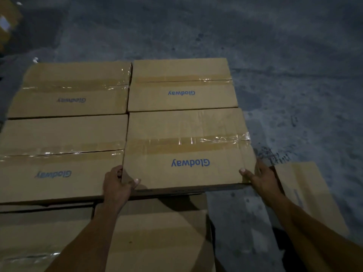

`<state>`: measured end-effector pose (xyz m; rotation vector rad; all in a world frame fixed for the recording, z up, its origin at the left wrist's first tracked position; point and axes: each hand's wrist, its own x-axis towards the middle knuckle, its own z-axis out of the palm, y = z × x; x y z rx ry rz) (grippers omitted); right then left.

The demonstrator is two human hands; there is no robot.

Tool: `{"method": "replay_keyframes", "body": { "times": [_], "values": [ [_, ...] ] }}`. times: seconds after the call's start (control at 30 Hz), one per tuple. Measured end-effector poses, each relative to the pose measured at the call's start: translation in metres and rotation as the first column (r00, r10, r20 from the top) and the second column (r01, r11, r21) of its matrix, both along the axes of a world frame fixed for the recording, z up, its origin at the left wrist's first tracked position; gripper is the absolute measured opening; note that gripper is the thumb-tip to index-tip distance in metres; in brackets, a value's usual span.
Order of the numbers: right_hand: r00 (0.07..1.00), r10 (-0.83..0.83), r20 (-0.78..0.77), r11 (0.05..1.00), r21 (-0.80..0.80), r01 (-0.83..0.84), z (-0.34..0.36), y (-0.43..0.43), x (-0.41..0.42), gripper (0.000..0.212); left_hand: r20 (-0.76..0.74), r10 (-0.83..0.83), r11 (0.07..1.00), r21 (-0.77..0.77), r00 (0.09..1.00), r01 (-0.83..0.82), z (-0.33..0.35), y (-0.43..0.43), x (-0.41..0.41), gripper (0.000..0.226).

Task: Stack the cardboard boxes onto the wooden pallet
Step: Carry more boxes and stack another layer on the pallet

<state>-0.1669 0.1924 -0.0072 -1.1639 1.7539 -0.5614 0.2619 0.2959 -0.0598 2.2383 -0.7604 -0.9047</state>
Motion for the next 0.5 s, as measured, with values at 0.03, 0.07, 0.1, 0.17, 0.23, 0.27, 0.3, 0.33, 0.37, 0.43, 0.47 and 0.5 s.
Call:
{"method": "replay_keyframes", "body": {
  "times": [0.03, 0.07, 0.1, 0.17, 0.23, 0.27, 0.3, 0.33, 0.37, 0.43, 0.47, 0.5],
  "values": [
    [1.0, 0.003, -0.012, 1.0, 0.021, -0.003, -0.004, -0.001, 0.0, 0.071, 0.037, 0.016, 1.0, 0.007, 0.999, -0.016, 0.004, -0.001, -0.006, 0.075],
    [1.0, 0.011, -0.024, 0.999, 0.031, -0.01, -0.007, -0.001, -0.001, 0.074, 0.072, 0.018, 1.0, 0.01, 0.997, -0.019, 0.011, -0.002, -0.012, 0.071],
    [0.999, 0.016, -0.038, 0.999, 0.043, -0.014, -0.012, -0.002, -0.003, 0.078, 0.107, 0.008, 1.0, 0.026, 0.994, -0.011, 0.014, -0.003, -0.016, 0.07],
    [0.998, 0.027, -0.058, 0.998, 0.06, -0.023, -0.012, -0.003, -0.003, 0.079, 0.162, -0.036, 0.999, 0.031, 0.986, 0.031, 0.016, -0.005, -0.019, 0.075],
    [0.997, 0.026, -0.07, 0.997, 0.075, -0.021, -0.014, -0.003, -0.004, 0.083, 0.206, -0.071, 0.997, 0.032, 0.976, 0.066, 0.016, -0.005, -0.02, 0.077],
    [0.997, 0.028, -0.076, 0.997, 0.075, -0.023, -0.016, -0.003, -0.004, 0.089, 0.226, -0.092, 0.996, 0.033, 0.97, 0.087, 0.018, -0.004, -0.022, 0.077],
    [0.996, 0.031, -0.081, 0.997, 0.079, -0.025, -0.017, -0.003, -0.005, 0.094, 0.244, -0.107, 0.994, 0.043, 0.964, 0.1, 0.019, -0.005, -0.023, 0.076],
    [0.996, 0.027, -0.081, 0.996, 0.086, -0.02, -0.021, -0.004, -0.006, 0.098, 0.261, -0.121, 0.993, 0.048, 0.958, 0.112, 0.02, -0.006, -0.024, 0.073],
    [0.996, 0.026, -0.082, 0.995, 0.099, -0.017, -0.022, -0.006, -0.007, 0.099, 0.27, -0.133, 0.99, 0.074, 0.954, 0.118, 0.021, -0.007, -0.025, 0.07],
    [0.993, 0.05, -0.11, 0.994, 0.1, -0.039, -0.026, -0.008, -0.009, 0.097, 0.281, -0.154, 0.984, 0.133, 0.947, 0.12, 0.019, -0.009, -0.024, 0.066],
    [0.988, 0.072, -0.133, 0.993, 0.1, -0.059, -0.024, -0.009, -0.008, 0.094, 0.288, -0.161, 0.981, 0.15, 0.944, 0.121, 0.019, -0.009, -0.023, 0.065],
    [0.983, 0.094, -0.159, 0.992, 0.101, -0.079, -0.022, -0.009, -0.008, 0.091, 0.293, -0.168, 0.977, 0.174, 0.941, 0.12, 0.021, -0.009, -0.024, 0.065]
  ]
}}
